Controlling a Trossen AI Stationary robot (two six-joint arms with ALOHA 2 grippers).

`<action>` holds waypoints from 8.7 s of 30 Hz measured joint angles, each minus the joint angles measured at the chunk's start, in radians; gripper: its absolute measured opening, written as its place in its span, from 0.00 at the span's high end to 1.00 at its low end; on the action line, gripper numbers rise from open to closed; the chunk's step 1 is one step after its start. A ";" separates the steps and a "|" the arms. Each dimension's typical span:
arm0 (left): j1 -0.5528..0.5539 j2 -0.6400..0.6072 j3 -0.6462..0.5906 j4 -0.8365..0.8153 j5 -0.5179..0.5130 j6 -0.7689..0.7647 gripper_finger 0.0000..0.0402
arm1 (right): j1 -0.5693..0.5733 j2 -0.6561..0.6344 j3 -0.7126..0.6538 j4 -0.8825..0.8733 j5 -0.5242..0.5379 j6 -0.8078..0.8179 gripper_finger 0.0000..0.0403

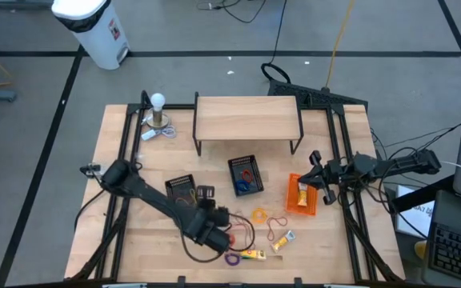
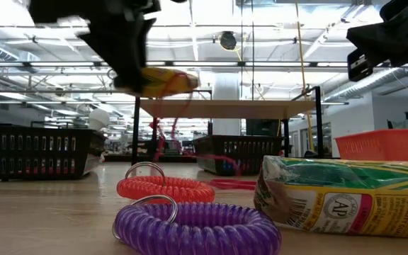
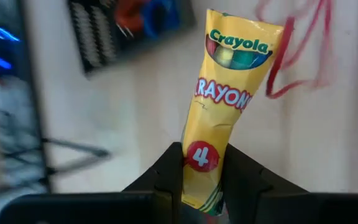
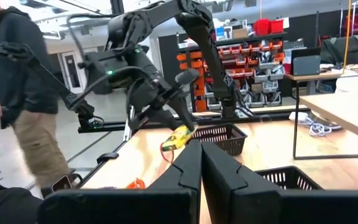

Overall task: Pick & Place Office Desk Supplies
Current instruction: Put the crayon into the orange bin

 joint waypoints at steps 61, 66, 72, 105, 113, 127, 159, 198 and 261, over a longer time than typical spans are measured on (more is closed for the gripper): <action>0.401 -0.571 0.000 0.031 0.525 0.322 0.80 | 0.194 0.783 0.540 0.014 0.354 -0.624 0.63; 0.402 -0.452 -0.001 0.064 0.641 0.335 0.80 | 0.275 0.920 0.600 0.040 0.524 -0.820 0.39; 0.377 -0.350 -0.001 0.125 0.716 0.338 0.79 | 0.321 1.066 0.612 0.245 0.707 -1.074 0.27; 0.415 -0.317 -0.001 0.297 0.721 0.305 0.80 | 0.162 1.373 0.785 0.417 0.398 -1.037 0.26; 0.421 -0.317 -0.001 0.317 0.720 0.327 0.79 | 0.129 1.372 0.787 0.418 0.338 -1.045 0.31; 0.423 -0.317 -0.001 0.319 0.719 0.328 0.78 | 0.118 1.372 0.787 0.409 0.313 -0.916 0.61; 0.374 -0.332 0.001 0.303 0.826 0.462 0.35 | 0.212 1.312 0.785 0.368 0.405 -0.903 0.85; 0.608 -1.128 -0.854 1.143 0.807 0.687 0.96 | 0.404 0.332 0.401 -0.194 0.416 0.081 0.85; 0.828 -1.458 -1.361 1.459 0.687 0.501 0.94 | 0.391 -0.131 -0.032 -0.037 0.314 0.036 0.85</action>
